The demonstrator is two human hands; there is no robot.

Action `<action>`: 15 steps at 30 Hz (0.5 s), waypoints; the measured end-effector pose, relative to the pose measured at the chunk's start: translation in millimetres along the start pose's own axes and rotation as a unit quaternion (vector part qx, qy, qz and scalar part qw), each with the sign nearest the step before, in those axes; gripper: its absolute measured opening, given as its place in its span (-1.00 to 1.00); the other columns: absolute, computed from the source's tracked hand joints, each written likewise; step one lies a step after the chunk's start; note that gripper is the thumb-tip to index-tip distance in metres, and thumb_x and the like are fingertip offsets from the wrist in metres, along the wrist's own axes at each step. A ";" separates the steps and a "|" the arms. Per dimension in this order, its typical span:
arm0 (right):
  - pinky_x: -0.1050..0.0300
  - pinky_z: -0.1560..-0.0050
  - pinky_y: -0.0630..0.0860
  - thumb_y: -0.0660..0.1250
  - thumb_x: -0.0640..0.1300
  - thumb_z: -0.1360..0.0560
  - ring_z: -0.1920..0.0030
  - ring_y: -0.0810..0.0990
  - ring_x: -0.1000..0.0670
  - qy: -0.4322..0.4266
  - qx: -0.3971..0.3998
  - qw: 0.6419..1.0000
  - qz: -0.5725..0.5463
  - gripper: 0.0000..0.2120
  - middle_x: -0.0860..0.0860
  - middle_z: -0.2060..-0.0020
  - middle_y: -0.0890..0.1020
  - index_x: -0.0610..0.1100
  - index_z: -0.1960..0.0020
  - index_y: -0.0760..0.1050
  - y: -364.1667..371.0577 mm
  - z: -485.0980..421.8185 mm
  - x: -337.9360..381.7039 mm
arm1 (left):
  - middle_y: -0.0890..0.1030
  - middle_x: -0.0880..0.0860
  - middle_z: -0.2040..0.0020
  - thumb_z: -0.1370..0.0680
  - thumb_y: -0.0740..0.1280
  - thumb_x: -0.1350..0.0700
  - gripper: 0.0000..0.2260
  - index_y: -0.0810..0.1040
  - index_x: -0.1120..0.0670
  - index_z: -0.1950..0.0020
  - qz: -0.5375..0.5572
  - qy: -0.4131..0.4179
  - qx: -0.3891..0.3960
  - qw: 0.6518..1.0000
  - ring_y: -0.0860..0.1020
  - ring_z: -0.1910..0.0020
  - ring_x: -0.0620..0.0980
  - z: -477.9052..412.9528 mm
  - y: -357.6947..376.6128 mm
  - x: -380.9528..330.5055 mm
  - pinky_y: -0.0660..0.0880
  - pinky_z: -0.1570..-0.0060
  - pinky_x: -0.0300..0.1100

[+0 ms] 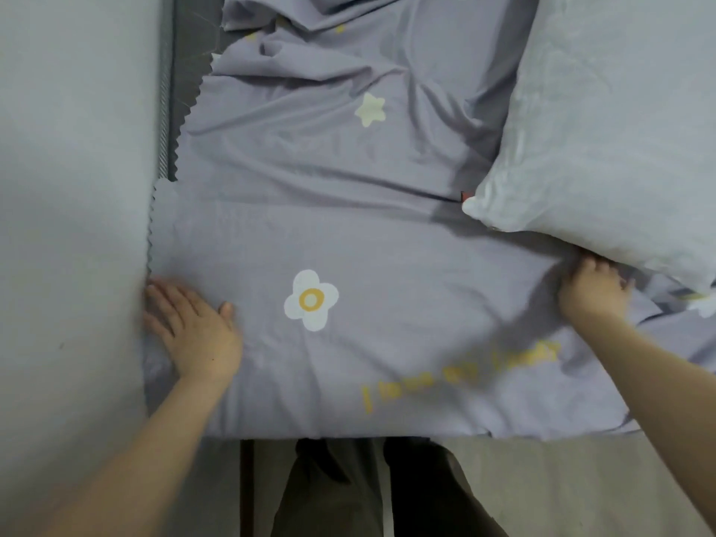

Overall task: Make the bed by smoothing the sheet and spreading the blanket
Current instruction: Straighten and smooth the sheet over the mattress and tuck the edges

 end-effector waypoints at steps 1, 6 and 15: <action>-0.29 -0.41 0.15 0.12 -0.07 -0.62 -0.44 0.24 -0.27 -0.022 -0.008 1.000 -0.013 -0.51 -0.31 -0.42 0.30 -0.32 -0.45 0.20 -0.3 11.2 0.7 | 0.04 0.41 -0.51 -0.59 0.26 0.02 -0.36 0.13 0.41 -0.48 0.016 0.014 -0.010 1.000 -0.01 -0.53 0.34 11.8 -2.5 -17.9 -0.01 -0.43 0.35; -0.21 -0.43 0.11 0.07 0.11 -0.61 -0.53 0.11 -0.12 -0.379 -0.036 0.924 0.038 -0.41 -0.06 -0.54 0.18 -0.04 -0.57 0.01 30.9 126.5 68.5 | -0.01 0.25 -0.57 -0.51 -0.17 -0.38 -0.21 -0.01 0.12 -0.57 -0.016 0.244 0.083 0.966 0.02 -0.55 0.25 118.2 48.2 -98.3 0.07 -0.37 0.38; -0.26 -0.48 -0.16 -0.21 0.33 -0.52 -0.53 -0.31 -0.02 -0.133 0.126 0.983 -0.022 -0.39 0.17 -0.47 -0.43 0.30 -0.43 -0.48 120.9 122.5 -98.0 | -0.19 0.22 -0.58 -0.32 -0.26 -0.56 -0.03 -0.18 -0.01 -0.59 -0.061 0.034 0.195 0.978 -0.12 -0.51 0.40 152.7 91.9 28.0 -0.05 -0.33 0.46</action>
Point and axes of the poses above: each hand's wrist, its own z-axis away from the middle knuckle, its own y-axis out of the palm, x = y × z, the point moved 8 cm from there along -z, towards the middle knuckle
